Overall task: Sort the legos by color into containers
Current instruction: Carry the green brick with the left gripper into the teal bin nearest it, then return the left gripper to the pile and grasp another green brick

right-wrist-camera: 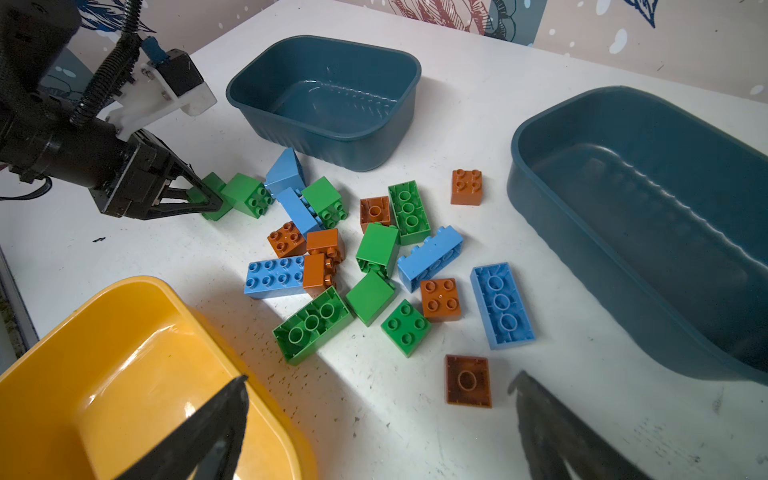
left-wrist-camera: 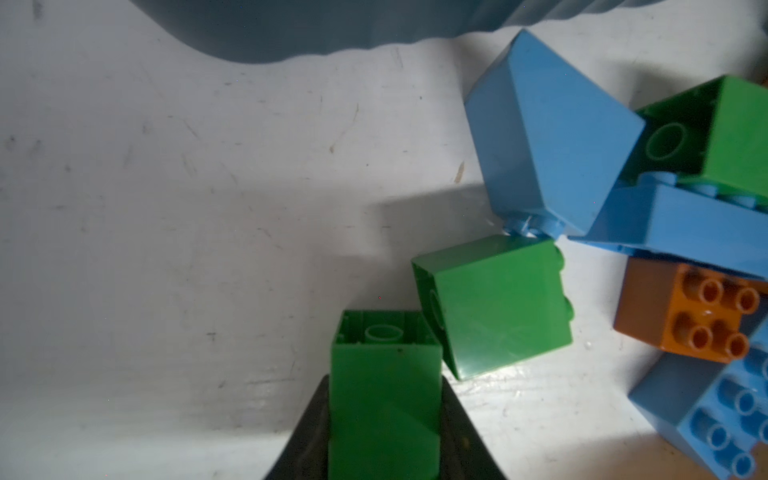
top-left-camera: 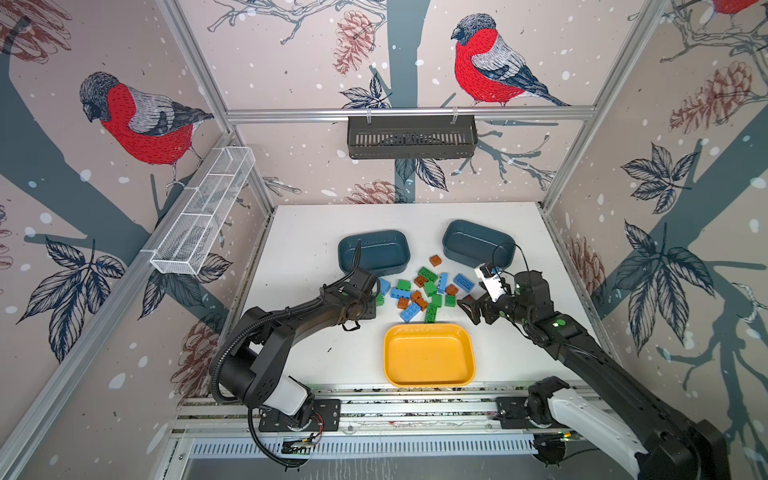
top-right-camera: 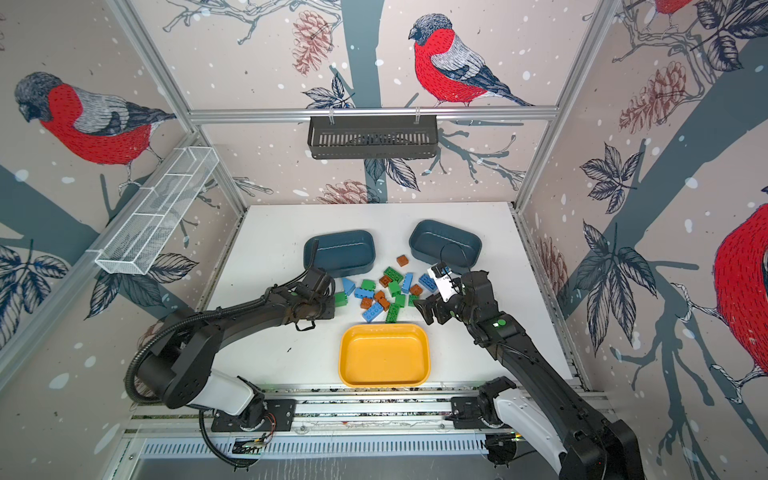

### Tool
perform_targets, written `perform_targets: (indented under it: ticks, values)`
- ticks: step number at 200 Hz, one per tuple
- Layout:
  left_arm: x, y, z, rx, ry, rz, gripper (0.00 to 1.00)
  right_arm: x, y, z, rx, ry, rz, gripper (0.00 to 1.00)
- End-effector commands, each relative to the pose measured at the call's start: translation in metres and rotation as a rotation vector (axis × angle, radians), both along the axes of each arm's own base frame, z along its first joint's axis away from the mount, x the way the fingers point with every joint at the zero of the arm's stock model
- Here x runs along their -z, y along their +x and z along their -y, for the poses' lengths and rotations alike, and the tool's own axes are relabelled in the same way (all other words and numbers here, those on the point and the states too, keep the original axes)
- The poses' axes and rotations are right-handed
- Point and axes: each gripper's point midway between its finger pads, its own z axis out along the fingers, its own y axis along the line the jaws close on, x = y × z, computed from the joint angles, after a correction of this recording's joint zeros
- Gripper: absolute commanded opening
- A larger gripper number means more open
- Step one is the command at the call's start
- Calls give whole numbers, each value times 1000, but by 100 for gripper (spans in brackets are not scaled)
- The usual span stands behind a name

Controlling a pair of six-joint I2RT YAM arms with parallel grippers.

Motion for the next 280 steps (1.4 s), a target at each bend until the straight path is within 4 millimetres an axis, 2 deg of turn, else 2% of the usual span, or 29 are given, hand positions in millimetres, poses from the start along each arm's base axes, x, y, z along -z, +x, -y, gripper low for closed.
perform_targets:
  ticks: [1,14,29,60,66,70,80,98,120,147,173,197,215,232,259,280]
  values:
    - [-3,-2,-7,-5,45,-9,29,-2,-1,-1,-10,0,5,100]
    - [-9,-3,-13,-16,73,-19,29,-5,-2,-3,-20,8,6,99]
    - [-24,-3,-17,-24,94,-14,29,-12,-2,-6,-36,19,10,99]
    - [-77,12,-27,-38,153,65,29,-39,-2,-18,-87,83,40,100]
    - [-82,15,-28,-31,163,74,29,-45,-2,-20,-99,100,47,99]
    - [-95,24,-25,-32,149,105,29,-49,-3,-23,-108,112,50,100]
    - [-111,39,-20,-22,128,147,29,-57,-2,-27,-128,135,56,99]
    - [-128,68,-13,-10,102,197,29,-69,-1,-33,-156,164,66,99]
    - [-127,101,-14,1,123,205,29,-78,-1,-39,-180,197,81,99]
    - [-105,134,-24,-21,165,187,29,-82,-2,-47,-202,216,87,99]
    - [-77,156,-32,-48,191,143,29,-77,-1,-51,-199,205,85,99]
    - [-63,170,-34,-53,209,138,34,-72,1,-52,-193,188,78,99]
    - [-54,174,-36,-54,218,116,41,-65,0,-53,-194,175,64,99]
    - [-55,172,-35,-47,210,108,55,-62,0,-54,-199,162,56,99]
    - [-66,162,-31,-10,183,103,72,-60,-1,-52,-199,146,57,99]
    - [-82,145,-21,85,139,100,76,-57,-1,-51,-199,132,56,99]
